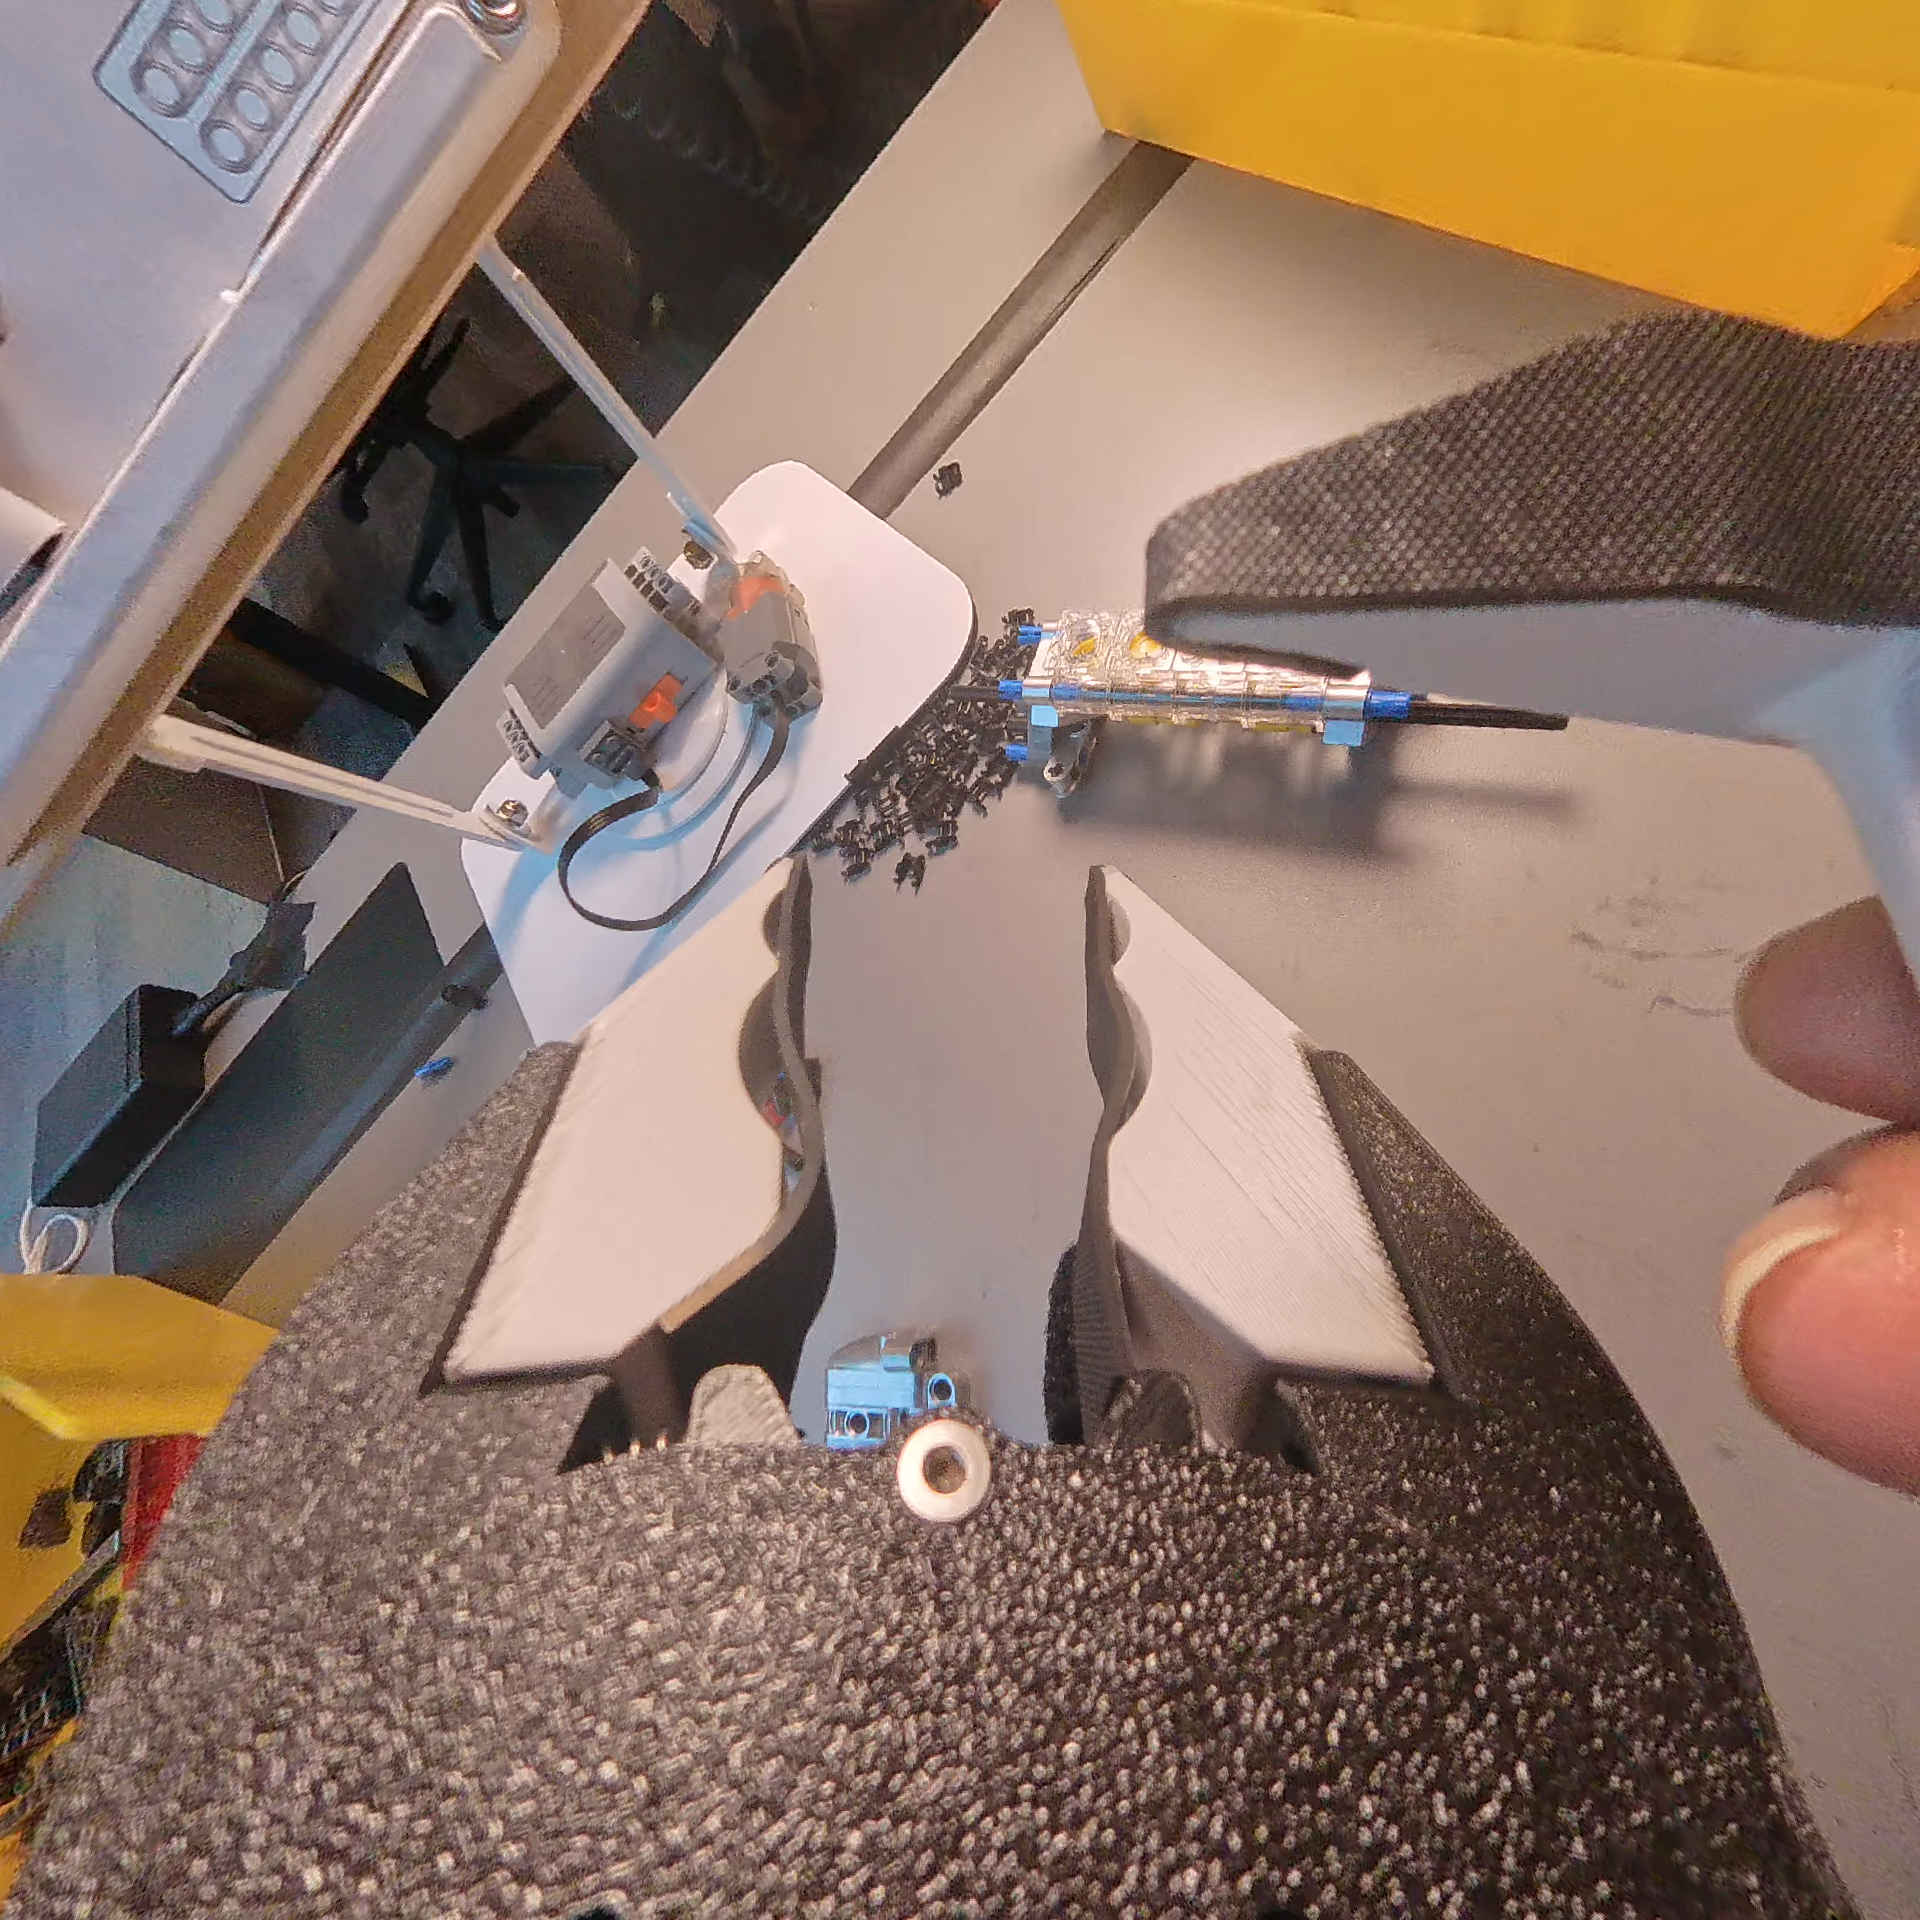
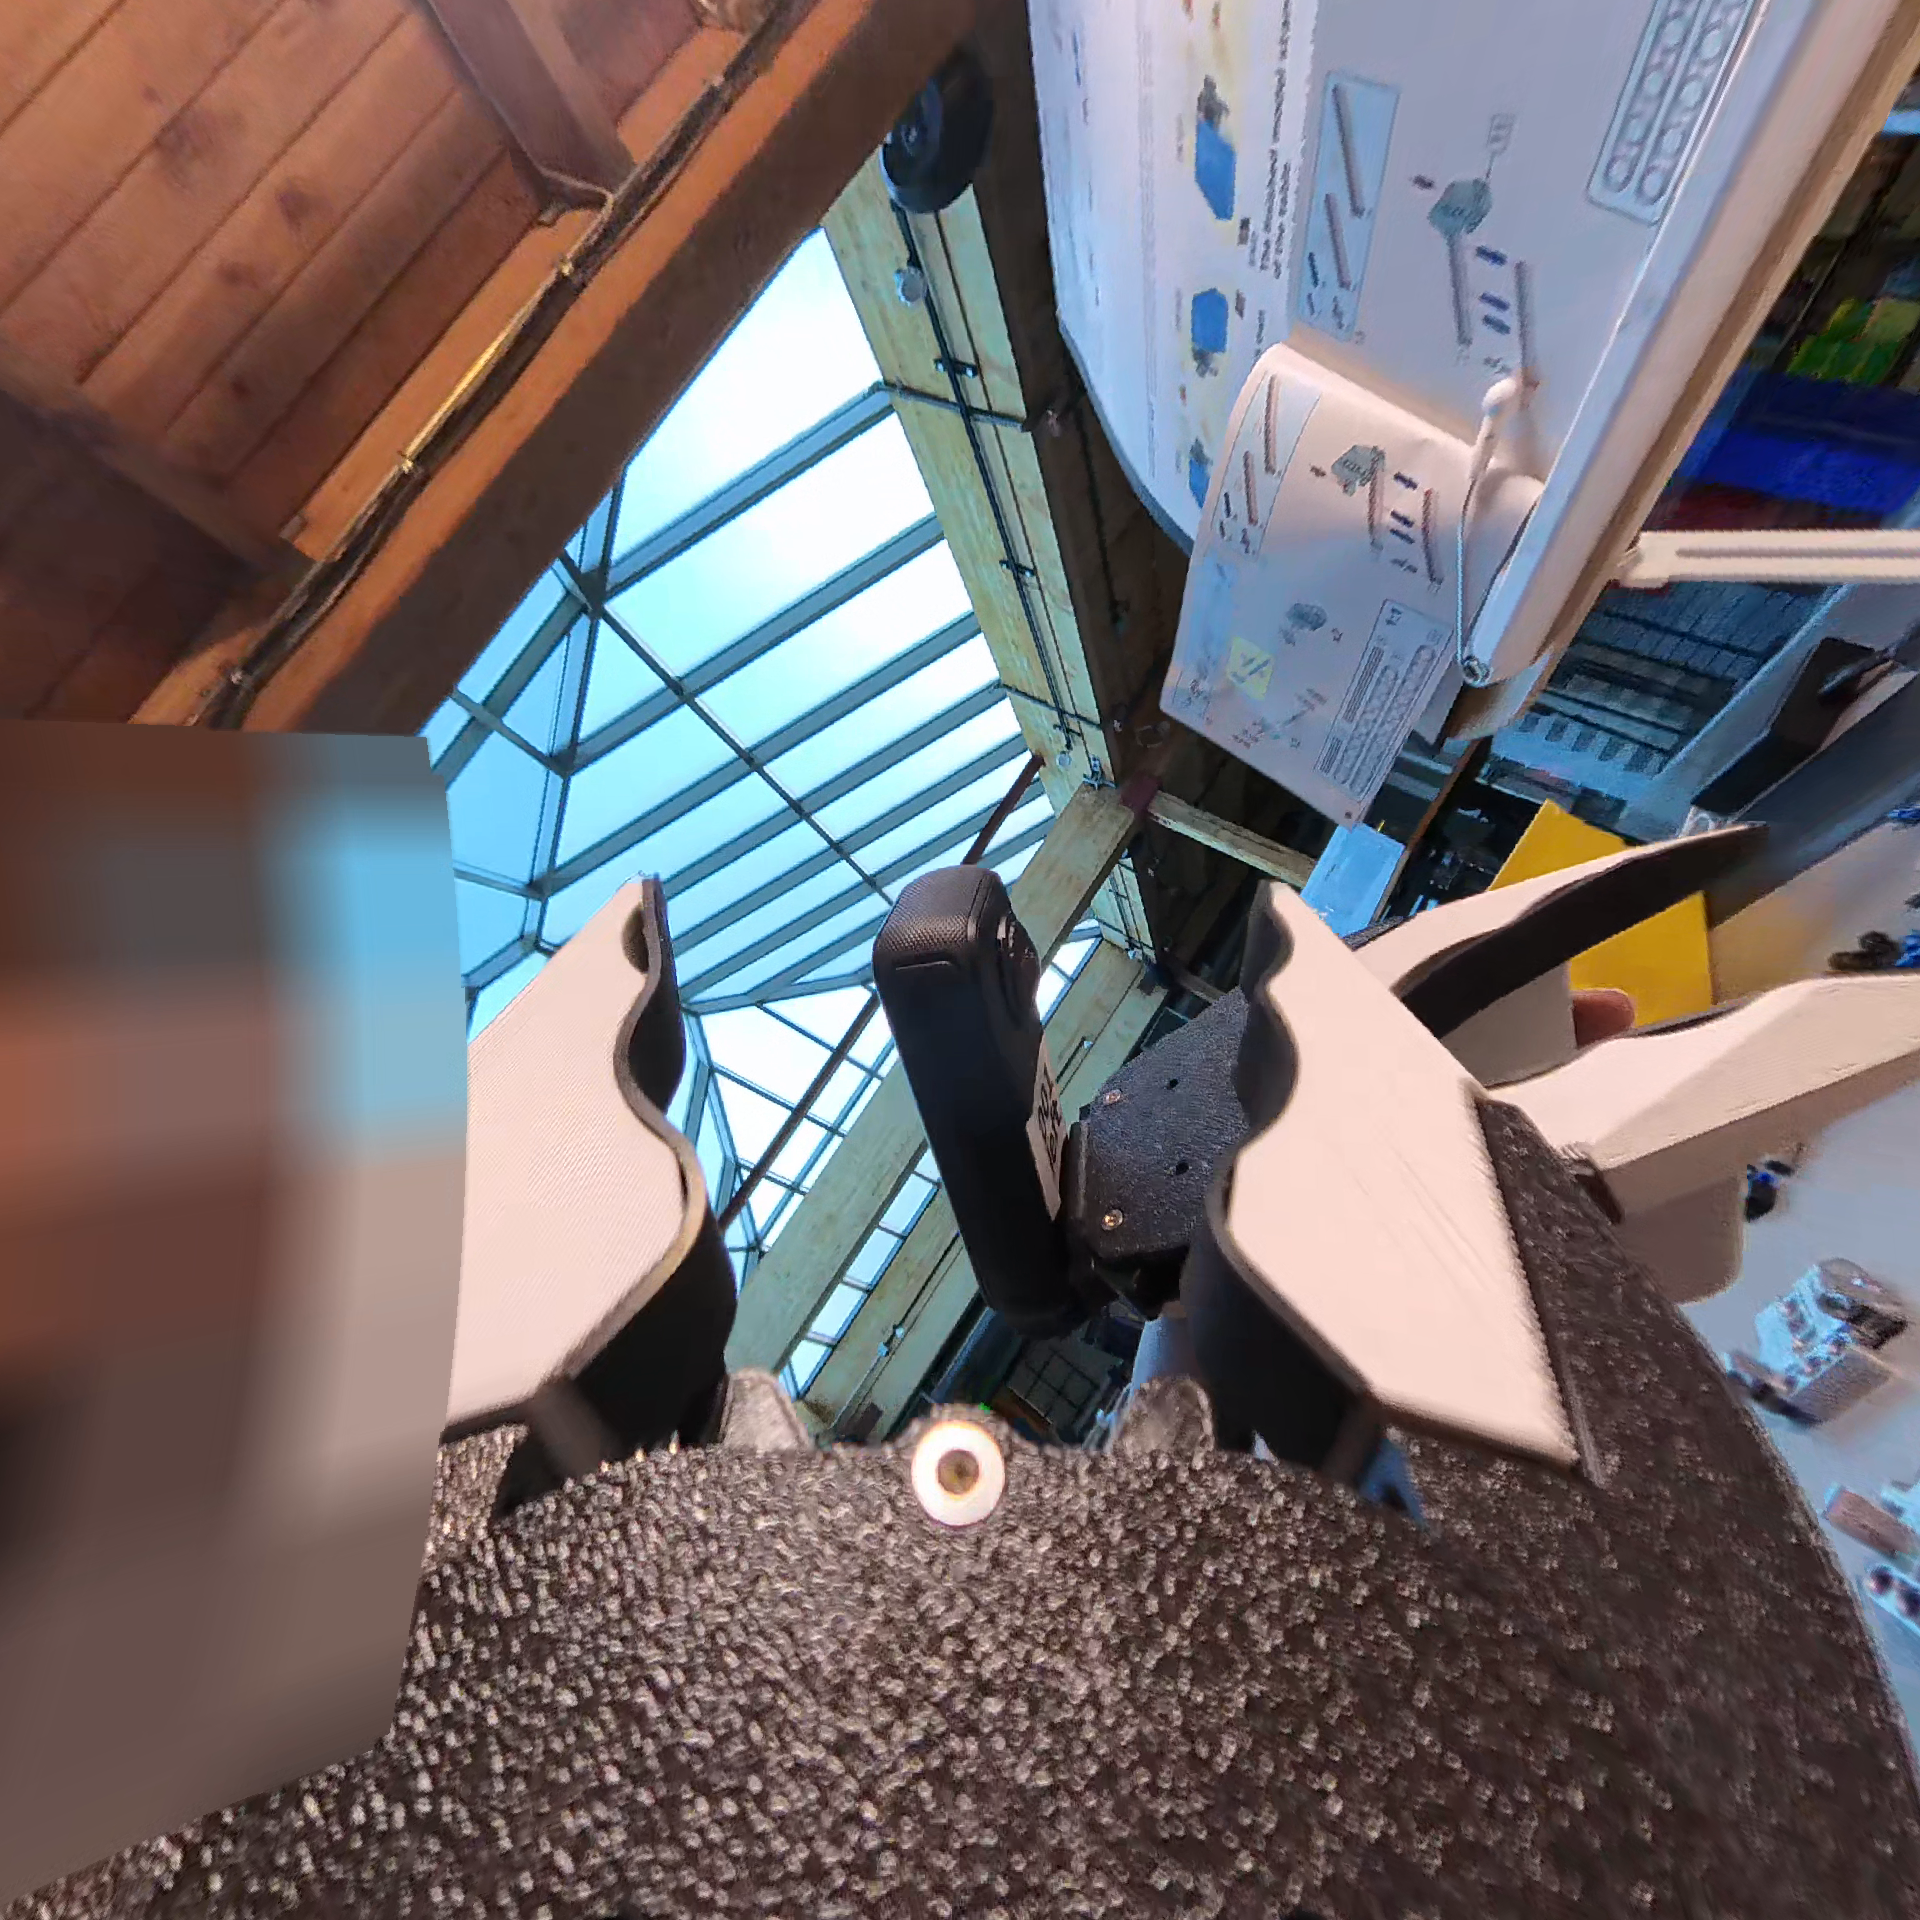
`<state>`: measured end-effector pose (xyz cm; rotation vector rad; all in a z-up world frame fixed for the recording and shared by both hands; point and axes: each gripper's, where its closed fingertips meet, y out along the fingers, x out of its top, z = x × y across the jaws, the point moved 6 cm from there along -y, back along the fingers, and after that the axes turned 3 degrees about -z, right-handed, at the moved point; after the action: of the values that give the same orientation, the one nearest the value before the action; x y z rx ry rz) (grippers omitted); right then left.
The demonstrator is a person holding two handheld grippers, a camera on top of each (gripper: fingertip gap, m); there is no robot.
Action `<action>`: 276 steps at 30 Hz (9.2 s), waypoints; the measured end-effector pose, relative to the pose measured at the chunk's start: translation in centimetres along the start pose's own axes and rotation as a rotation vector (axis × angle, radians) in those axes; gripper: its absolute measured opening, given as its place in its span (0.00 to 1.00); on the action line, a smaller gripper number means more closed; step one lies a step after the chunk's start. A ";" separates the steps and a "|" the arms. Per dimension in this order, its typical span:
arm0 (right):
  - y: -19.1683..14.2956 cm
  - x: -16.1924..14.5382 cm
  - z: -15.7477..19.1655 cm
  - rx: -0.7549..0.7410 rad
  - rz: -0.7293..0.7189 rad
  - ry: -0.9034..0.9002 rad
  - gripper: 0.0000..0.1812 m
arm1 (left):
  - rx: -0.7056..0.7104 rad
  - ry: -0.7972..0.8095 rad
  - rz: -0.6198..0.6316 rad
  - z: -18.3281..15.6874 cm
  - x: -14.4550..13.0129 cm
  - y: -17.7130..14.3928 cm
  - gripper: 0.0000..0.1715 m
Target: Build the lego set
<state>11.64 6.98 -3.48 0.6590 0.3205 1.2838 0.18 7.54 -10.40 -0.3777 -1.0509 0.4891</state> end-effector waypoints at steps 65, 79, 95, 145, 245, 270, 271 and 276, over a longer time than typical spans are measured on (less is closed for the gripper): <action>-0.6 3.7 -3.2 -0.083 0.175 -0.357 0.60 | -0.092 0.095 0.082 -1.6 2.1 6.0 0.29; -1.0 4.6 -3.1 -0.036 0.108 -0.228 0.59 | -0.091 0.095 0.085 -1.5 2.2 5.9 0.29; -1.2 4.6 -3.1 -0.026 0.108 -0.208 0.58 | -0.092 0.097 0.090 -1.5 2.1 5.8 0.29; -1.3 1.0 -2.2 0.030 0.412 -0.368 0.33 | -0.155 -0.020 -0.029 1.6 -2.4 -1.7 0.28; -6.6 -10.3 -6.6 -0.162 1.428 -1.452 0.23 | -0.859 -0.037 0.003 -2.3 -15.3 -11.7 0.04; -7.8 -10.0 -7.7 -0.226 1.545 -1.352 0.02 | -0.696 -0.192 -0.046 3.7 -15.9 -11.9 0.12; -7.9 -9.9 -7.7 -0.231 1.547 -1.349 0.02 | -0.711 -0.194 -0.033 3.3 -16.0 -11.9 0.12; -8.0 -9.9 -8.0 -0.243 1.560 -1.362 0.02 | -0.751 -0.240 0.039 1.8 -15.8 -11.7 0.13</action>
<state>10.66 -1.37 -15.94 1.4760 -1.7555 1.8186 -5.49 -10.80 -15.03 -1.0216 -1.4471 0.1553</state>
